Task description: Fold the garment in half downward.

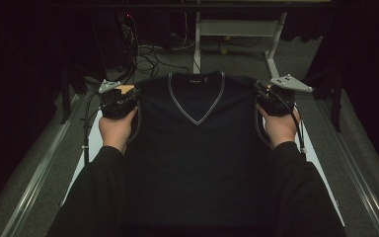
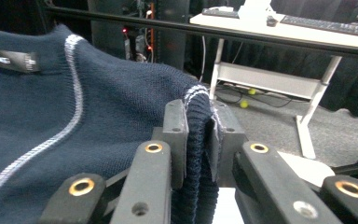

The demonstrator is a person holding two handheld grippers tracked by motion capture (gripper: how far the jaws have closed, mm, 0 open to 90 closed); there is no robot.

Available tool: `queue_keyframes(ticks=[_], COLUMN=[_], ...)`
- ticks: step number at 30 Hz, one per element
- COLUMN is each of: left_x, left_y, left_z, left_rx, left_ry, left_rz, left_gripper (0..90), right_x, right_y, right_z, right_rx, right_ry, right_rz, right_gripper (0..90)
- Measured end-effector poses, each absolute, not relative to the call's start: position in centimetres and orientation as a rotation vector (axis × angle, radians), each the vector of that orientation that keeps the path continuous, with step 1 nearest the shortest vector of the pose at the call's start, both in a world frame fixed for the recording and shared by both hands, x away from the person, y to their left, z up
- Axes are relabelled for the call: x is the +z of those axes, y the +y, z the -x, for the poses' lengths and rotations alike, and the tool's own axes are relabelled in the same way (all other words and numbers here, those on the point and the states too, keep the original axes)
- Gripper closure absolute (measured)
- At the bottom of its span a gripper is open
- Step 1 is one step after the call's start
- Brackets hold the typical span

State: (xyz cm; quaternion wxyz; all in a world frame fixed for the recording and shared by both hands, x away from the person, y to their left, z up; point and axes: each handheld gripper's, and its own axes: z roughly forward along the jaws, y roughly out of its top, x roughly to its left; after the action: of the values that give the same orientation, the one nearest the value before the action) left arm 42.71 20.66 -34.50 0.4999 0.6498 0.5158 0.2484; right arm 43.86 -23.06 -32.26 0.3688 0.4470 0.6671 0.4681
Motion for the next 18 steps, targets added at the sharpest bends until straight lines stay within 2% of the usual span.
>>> queue_keyframes(ticks=[7,9,13,18], left_x=[-35.8,-36.2,-37.3,-39.6], left_y=[21.0,21.2,21.6,22.9], left_z=[-41.0,-40.2,-37.4,-33.2], left_rx=[0.574,0.527,0.516,0.476], left_ry=[1.218,1.199,1.127,1.091], left_rz=[-1.598,-1.621,-1.681,-1.625], left_gripper=[71.1,71.1,71.1,71.2], right_x=[-33.8,-34.3,-35.4,-37.6], right_y=[-23.6,-23.9,-24.8,-25.4], right_z=[-42.4,-41.6,-39.0,-35.2], right_rx=[1.241,1.261,1.310,1.319], right_ry=[1.734,1.742,1.777,1.824], right_rz=[-1.147,-1.146,-1.128,-1.057], right_gripper=[79.2,79.2,79.3,79.3])
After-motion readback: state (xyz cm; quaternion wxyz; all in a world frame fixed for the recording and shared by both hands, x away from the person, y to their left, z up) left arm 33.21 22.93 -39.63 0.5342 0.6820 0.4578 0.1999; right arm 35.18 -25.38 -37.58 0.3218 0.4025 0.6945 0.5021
